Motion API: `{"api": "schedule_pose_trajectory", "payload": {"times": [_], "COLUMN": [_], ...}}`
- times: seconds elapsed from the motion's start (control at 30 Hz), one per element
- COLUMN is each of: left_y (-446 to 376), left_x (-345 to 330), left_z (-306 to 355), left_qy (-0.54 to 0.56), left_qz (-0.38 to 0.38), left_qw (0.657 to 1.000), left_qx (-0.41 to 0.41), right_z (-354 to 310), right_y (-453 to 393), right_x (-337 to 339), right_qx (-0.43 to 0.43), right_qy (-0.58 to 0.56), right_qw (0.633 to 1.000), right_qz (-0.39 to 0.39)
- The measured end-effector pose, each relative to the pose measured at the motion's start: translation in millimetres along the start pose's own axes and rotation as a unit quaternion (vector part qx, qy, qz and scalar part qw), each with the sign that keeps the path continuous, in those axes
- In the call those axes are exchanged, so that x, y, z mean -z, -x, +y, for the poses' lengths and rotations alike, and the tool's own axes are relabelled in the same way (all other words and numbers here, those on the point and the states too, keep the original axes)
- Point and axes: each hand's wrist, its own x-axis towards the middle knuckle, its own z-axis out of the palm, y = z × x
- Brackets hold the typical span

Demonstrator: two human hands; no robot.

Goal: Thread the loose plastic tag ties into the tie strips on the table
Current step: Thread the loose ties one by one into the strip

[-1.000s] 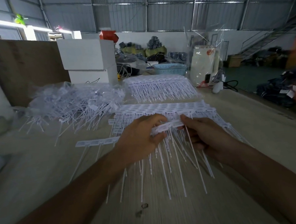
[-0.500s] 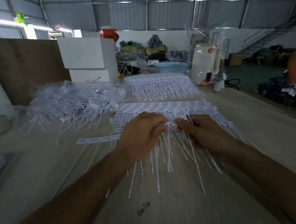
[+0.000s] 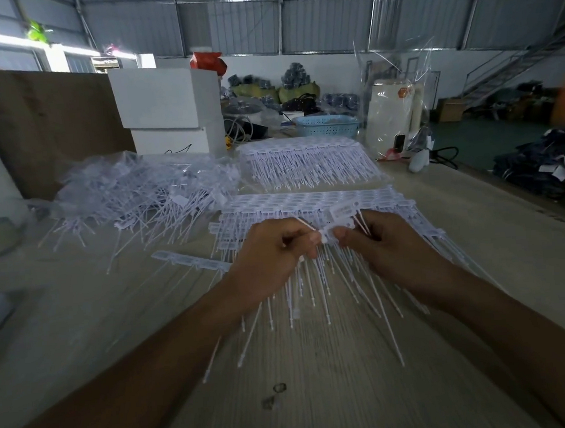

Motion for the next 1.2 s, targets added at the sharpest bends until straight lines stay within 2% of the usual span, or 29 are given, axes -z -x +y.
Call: {"api": "schedule_pose_trajectory", "payload": {"times": [0.2,0.3,0.5,0.57,0.67,0.87,0.93,1.07,1.2], "left_y": [0.9,-0.6,-0.7,-0.7,1.0,4.5,5.0,3.3,3.8], "left_x": [-4.3,-3.1,-5.6,-5.4,-3.0,-0.1,-0.3,-1.7,-3.3], "left_z": [8.4,5.8,0.5,0.0,0.0,-2.6,-0.7,5.6,9.0], "left_qy": [0.029,0.012,-0.018,-0.047,-0.106,-0.224,-0.227,-0.156,-0.116], "left_qz": [0.010,0.037,0.051,0.047,0.032,-0.008,-0.010,0.014,0.042], "left_qw": [0.999,0.999,0.998,0.997,0.992,0.970,0.970,0.986,0.992], "left_qx": [-0.026,-0.028,-0.019,-0.031,-0.057,-0.092,-0.083,-0.054,-0.036], "right_z": [-2.2,-4.7,-3.9,-3.6,-3.9,-4.6,-5.5,-6.1,-4.9], "right_y": [1.0,0.9,1.6,1.6,1.6,-0.1,0.7,2.2,1.6], "right_x": [1.9,2.8,4.0,4.3,1.7,1.7,2.4,5.0,3.3], "right_qx": [-0.098,-0.126,-0.145,-0.127,-0.083,-0.083,-0.092,-0.151,-0.170], "right_qy": [-0.153,-0.170,-0.207,-0.159,-0.017,0.039,0.009,-0.123,-0.156], "right_qw": [0.983,0.977,0.965,0.976,0.995,0.994,0.994,0.980,0.972], "right_qz": [-0.001,-0.006,-0.070,-0.078,-0.060,-0.065,-0.061,-0.048,-0.037]}}
